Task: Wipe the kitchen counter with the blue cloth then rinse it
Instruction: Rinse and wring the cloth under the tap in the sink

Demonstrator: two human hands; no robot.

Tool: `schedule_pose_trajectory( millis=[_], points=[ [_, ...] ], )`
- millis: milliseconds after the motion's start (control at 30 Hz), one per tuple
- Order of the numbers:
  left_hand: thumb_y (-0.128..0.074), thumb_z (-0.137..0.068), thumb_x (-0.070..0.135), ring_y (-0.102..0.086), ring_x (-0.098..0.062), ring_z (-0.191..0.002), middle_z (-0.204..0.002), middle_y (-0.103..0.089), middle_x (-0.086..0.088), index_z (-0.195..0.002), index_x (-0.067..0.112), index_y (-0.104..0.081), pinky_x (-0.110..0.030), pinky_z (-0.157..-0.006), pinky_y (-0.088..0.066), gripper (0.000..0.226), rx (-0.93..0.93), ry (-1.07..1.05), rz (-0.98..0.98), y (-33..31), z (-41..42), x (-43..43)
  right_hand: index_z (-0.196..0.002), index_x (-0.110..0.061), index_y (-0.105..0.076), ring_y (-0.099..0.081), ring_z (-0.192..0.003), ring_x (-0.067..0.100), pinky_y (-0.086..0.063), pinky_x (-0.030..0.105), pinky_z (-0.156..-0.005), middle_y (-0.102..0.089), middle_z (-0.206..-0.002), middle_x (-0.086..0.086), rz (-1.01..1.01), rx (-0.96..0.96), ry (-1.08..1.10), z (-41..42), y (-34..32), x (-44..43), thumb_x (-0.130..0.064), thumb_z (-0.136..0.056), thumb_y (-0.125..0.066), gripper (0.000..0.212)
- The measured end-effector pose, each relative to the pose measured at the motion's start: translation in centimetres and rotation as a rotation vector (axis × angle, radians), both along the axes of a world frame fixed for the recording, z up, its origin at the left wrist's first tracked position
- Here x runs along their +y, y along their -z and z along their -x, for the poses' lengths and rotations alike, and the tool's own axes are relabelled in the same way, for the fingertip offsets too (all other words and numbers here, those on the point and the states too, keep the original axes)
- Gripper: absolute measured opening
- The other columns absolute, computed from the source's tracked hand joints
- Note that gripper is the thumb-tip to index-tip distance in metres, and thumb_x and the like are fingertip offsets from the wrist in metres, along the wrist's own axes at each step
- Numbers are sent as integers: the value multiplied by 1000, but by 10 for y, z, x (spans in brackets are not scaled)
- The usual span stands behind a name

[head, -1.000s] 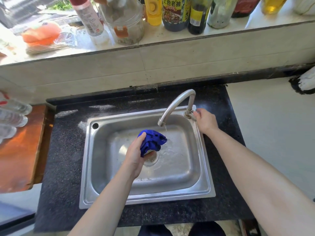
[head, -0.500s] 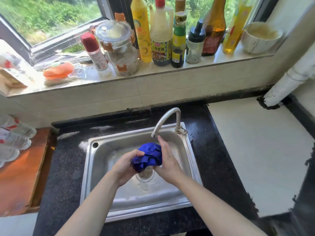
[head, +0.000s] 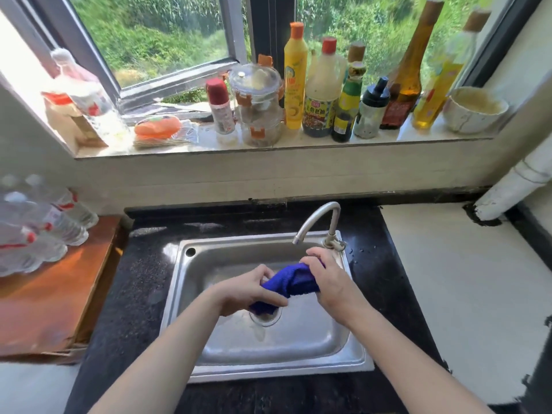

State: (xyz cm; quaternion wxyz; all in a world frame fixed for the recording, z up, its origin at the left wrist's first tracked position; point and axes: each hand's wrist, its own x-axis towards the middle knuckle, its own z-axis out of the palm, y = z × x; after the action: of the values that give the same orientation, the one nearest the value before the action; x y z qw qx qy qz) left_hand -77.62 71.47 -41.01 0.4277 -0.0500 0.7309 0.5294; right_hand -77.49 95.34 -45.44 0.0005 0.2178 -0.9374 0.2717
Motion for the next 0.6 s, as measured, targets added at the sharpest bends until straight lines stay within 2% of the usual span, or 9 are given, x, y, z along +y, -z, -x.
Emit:
schedule_pose_trajectory(
  millis=[100,133,200,267,333,467,600],
  points=[
    [-73,-89,27,-60,-18,-76,-93,-62,-9,-119,11,-53,-31,-68,-52,39,92,44,3,-2,2,9,-144,-24,-45,-58,-97,24,-54,34,-77,-52,-123,7,-162,133,-36,4,-8,-6,2,-71,-73,83],
    [-68,-92,25,-58,-16,-74,-89,-61,-7,-116,11,-55,-31,-68,-51,31,191,83,75,0,3,12,-145,-24,-45,-58,-89,23,-54,35,-71,-54,-114,6,-212,132,-24,6,-10,-8,-1,-72,-75,83],
    [-63,-95,25,-60,-17,-82,-95,-64,-5,-114,15,-56,-35,-77,-51,23,428,222,305,5,8,14,-136,-24,-53,-59,-77,26,-53,39,-59,-55,-100,5,-315,99,12,9,-14,-13,-10,-75,-77,67],
    [-59,-96,26,-60,-22,-96,-107,-62,-5,-118,18,-54,-39,-88,-49,24,602,358,486,10,9,14,-119,-22,-53,-63,-78,32,-53,40,-64,-56,-97,5,-422,-32,49,12,-17,-19,-23,-83,-70,39],
    [-56,-97,30,-59,-25,-96,-108,-57,-5,-117,21,-50,-41,-87,-48,23,681,424,577,14,8,12,-102,-22,-48,-64,-87,33,-51,38,-72,-61,-99,4,-461,-223,82,10,-21,-27,-33,-86,-62,24],
    [-54,-98,36,-59,-28,-91,-104,-58,-5,-110,20,-45,-43,-82,-48,22,732,409,629,24,7,3,-85,-26,-49,-62,-77,27,-53,34,-72,-63,-84,0,-430,-364,138,12,-19,-37,-46,-80,-57,22],
    [-54,-98,34,-60,-27,-86,-96,-65,-3,-108,19,-45,-43,-78,-49,19,767,325,626,27,6,-5,-78,-23,-56,-60,-70,24,-51,31,-65,-63,-74,-3,-340,-467,181,17,-24,-47,-38,-78,-56,15]
  ],
)
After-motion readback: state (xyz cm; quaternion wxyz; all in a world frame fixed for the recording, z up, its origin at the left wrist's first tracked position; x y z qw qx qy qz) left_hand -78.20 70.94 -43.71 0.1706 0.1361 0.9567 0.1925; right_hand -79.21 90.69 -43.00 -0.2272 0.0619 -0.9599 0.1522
